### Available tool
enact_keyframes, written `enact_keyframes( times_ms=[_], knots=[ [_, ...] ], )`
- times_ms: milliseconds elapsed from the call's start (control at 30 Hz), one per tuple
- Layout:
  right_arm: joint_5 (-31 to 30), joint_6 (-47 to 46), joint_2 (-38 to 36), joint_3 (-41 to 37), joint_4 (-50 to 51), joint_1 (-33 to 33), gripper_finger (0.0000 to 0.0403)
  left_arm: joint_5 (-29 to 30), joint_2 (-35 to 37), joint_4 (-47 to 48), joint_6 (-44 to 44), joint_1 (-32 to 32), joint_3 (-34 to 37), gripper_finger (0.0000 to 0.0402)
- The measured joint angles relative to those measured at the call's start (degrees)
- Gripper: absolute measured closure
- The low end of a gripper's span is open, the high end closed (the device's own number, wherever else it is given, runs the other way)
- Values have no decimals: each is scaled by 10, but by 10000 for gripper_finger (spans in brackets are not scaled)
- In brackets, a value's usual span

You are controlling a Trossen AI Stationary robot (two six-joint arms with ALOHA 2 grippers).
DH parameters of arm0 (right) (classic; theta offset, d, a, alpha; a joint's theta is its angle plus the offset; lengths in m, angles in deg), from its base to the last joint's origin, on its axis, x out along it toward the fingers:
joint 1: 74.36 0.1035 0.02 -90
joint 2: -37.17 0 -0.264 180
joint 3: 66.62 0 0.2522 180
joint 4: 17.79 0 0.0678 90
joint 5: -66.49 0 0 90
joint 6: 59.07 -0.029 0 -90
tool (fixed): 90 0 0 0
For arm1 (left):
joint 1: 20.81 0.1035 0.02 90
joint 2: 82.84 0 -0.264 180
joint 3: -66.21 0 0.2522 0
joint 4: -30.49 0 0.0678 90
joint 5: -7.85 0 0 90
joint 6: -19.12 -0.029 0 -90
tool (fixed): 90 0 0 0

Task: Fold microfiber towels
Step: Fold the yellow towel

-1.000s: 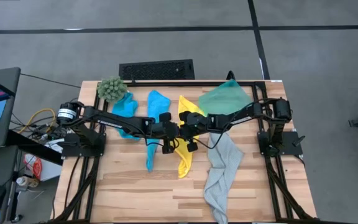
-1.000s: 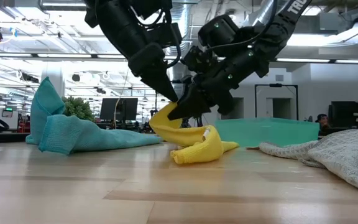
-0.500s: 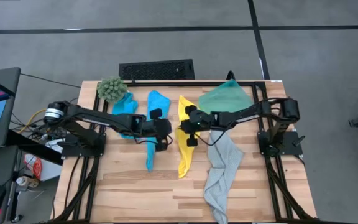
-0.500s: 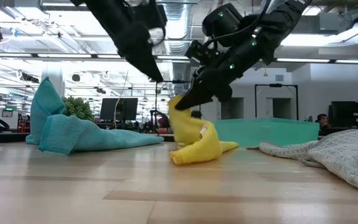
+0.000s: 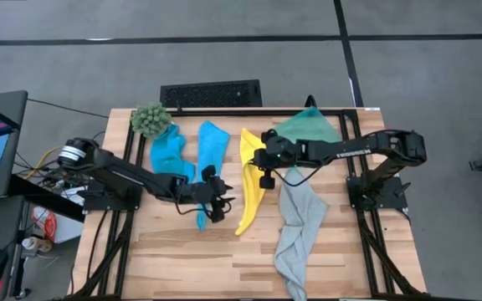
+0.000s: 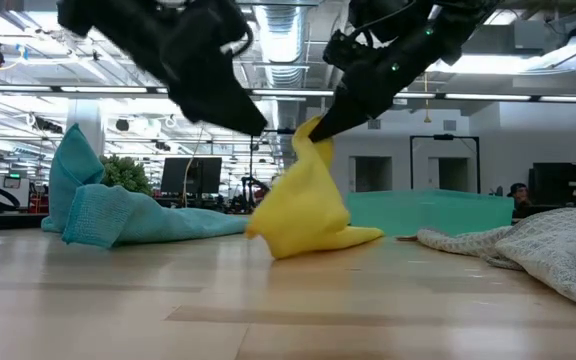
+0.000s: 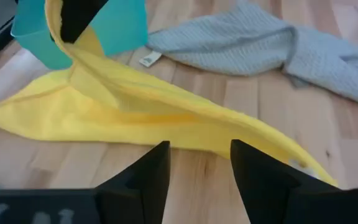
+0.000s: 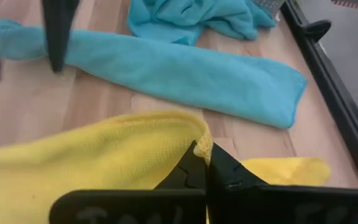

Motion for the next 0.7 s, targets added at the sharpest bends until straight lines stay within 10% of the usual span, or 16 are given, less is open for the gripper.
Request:
enact_keyframes(
  times_ms=[700],
  knots=[
    [0, -4, 5, 0, 7, -5, 391, -2, -97, -132, 126, -72, 17, 214]
  ],
)
